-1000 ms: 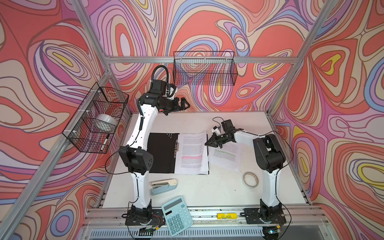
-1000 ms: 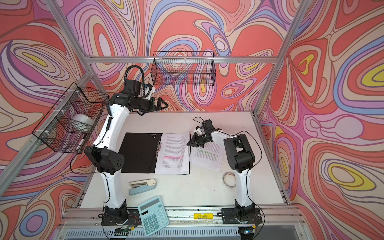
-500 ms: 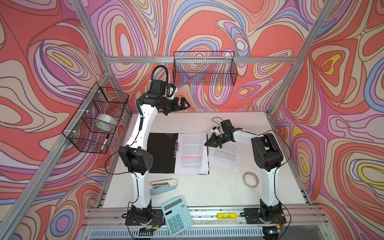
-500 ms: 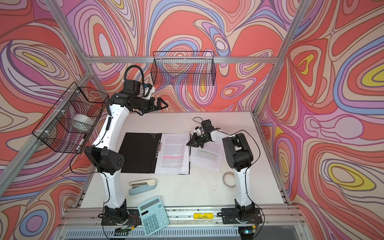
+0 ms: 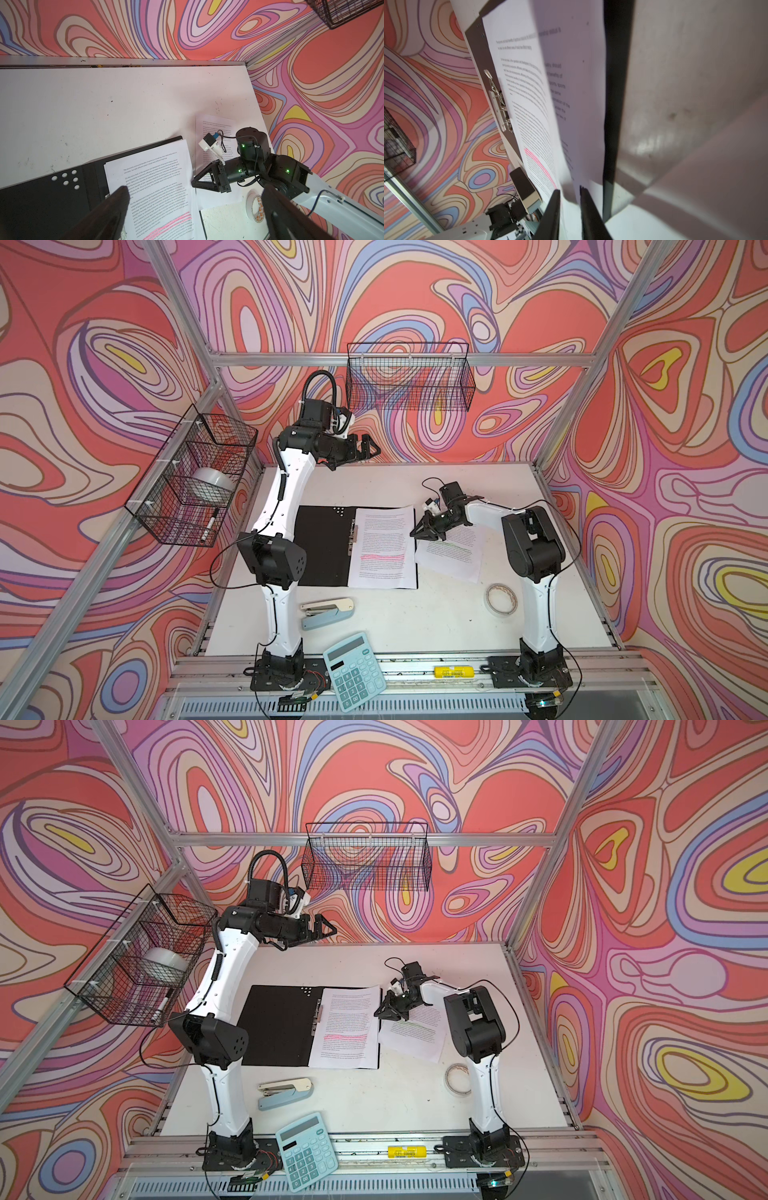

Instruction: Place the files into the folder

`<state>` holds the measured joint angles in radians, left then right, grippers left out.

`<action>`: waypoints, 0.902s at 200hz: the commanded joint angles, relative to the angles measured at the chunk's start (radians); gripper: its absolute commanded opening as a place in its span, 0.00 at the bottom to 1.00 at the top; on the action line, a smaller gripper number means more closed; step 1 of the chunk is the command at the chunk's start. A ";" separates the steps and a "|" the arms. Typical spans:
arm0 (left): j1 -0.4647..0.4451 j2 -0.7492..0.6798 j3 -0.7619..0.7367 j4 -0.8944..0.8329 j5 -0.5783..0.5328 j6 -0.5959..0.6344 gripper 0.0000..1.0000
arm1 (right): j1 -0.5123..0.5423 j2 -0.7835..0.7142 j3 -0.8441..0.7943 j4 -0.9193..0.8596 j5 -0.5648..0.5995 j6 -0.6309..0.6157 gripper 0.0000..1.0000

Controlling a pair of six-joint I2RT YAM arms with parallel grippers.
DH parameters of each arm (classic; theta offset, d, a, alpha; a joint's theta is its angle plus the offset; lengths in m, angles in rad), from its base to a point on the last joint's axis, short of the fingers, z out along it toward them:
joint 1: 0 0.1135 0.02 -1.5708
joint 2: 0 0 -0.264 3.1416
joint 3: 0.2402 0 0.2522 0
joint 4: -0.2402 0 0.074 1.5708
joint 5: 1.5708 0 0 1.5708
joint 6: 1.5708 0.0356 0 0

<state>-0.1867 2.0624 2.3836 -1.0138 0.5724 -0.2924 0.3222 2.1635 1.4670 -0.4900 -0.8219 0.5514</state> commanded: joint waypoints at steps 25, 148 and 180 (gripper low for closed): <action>-0.042 -0.011 -0.005 0.032 0.015 -0.028 1.00 | 0.003 -0.083 0.087 -0.158 0.153 -0.074 0.29; -0.400 0.209 -0.085 -0.036 -0.086 0.125 1.00 | -0.277 -0.521 -0.297 -0.196 0.417 0.031 0.32; -0.458 0.300 -0.051 -0.072 -0.087 0.113 1.00 | -0.335 -0.563 -0.414 -0.194 0.400 0.028 0.33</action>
<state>-0.6231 2.3161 2.3054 -1.0279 0.5014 -0.1913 0.0090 1.6352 1.1168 -0.6891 -0.4168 0.5705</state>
